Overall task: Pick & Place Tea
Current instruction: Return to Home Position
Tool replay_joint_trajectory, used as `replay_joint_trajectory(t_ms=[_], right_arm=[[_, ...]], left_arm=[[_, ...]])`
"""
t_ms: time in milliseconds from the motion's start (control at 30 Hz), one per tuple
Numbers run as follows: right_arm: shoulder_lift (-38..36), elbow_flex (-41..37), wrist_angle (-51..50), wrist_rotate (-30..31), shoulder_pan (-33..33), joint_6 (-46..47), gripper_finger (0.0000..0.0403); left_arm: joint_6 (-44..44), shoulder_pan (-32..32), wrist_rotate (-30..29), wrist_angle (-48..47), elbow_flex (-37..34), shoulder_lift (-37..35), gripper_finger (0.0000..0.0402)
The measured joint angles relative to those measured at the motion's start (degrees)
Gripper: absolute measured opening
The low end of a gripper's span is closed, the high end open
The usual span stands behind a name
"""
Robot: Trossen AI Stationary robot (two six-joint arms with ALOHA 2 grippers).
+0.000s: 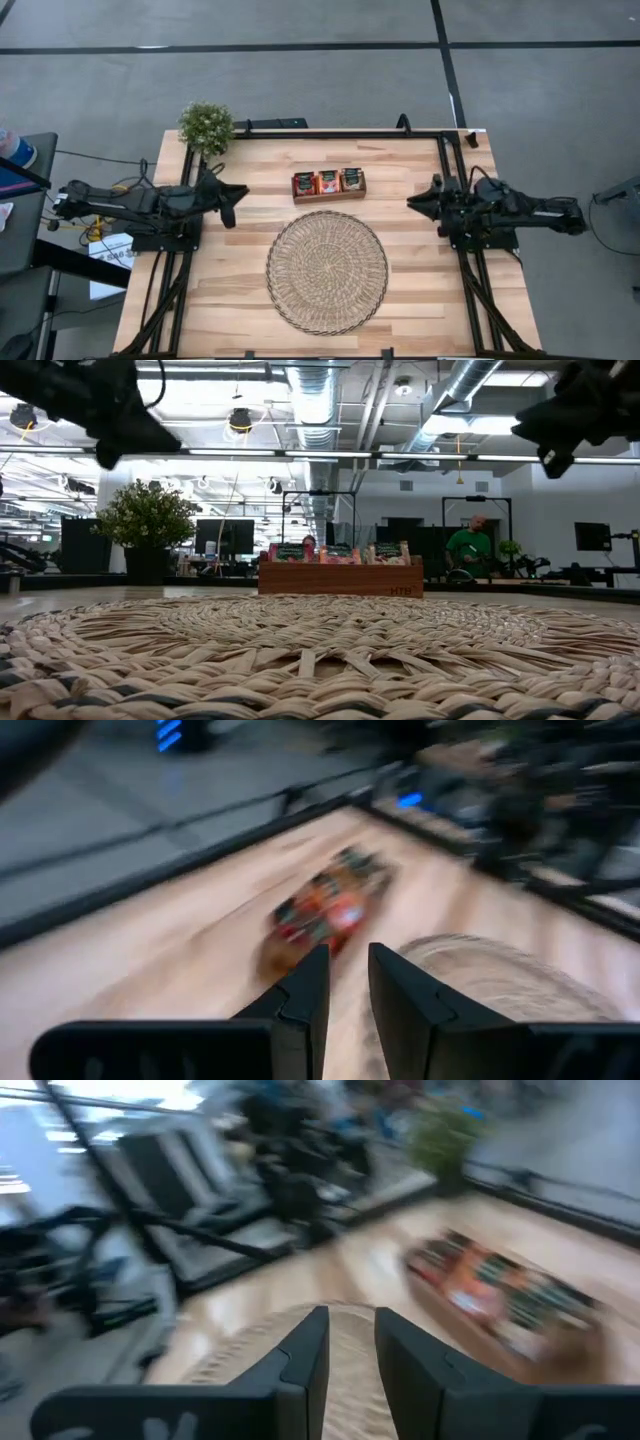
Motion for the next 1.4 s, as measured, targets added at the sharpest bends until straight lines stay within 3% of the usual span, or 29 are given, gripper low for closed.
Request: replay_joint_trajectory(t_ms=[167, 433, 700, 833, 967, 1233, 1400], right_arm=[[-2.3, -7.1, 10.9, -5.7, -0.4, -1.3, 0.0075], [-5.0, -11.3, 15.6, -12.4, -1.3, -0.2, 0.0075], [-5.0, -11.3, 16.2, -20.6, -3.4, -0.9, 0.0075], [-5.0, -11.3, 18.5, -24.9, -4.6, -1.7, 0.0075], [-5.0, -13.9, 21.4, -24.7, -5.7, -1.3, 0.0075], [-4.9, -13.9, 19.7, -24.4, -6.8, -3.1, 0.0075], [-4.8, -13.9, 18.7, -23.6, -6.7, 1.4, 0.0075]], left_arm=[[12.3, -0.1, 11.3, 17.1, -7.8, -0.7, 0.0065], [12.7, 0.0, 13.5, 28.8, -16.1, -5.1, 0.0065], [17.3, 0.2, 17.1, 23.0, -16.1, -17.0, 0.0065], [13.6, 0.3, 20.6, 15.1, -16.0, -23.2, 0.0065], [10.7, 0.1, 25.2, 10.4, -16.1, -22.7, 0.0065], [16.8, 0.2, 22.9, 10.7, -16.1, -23.2, 0.0065], [19.6, 0.2, 22.3, 12.0, -16.1, -23.2, 0.0065]])
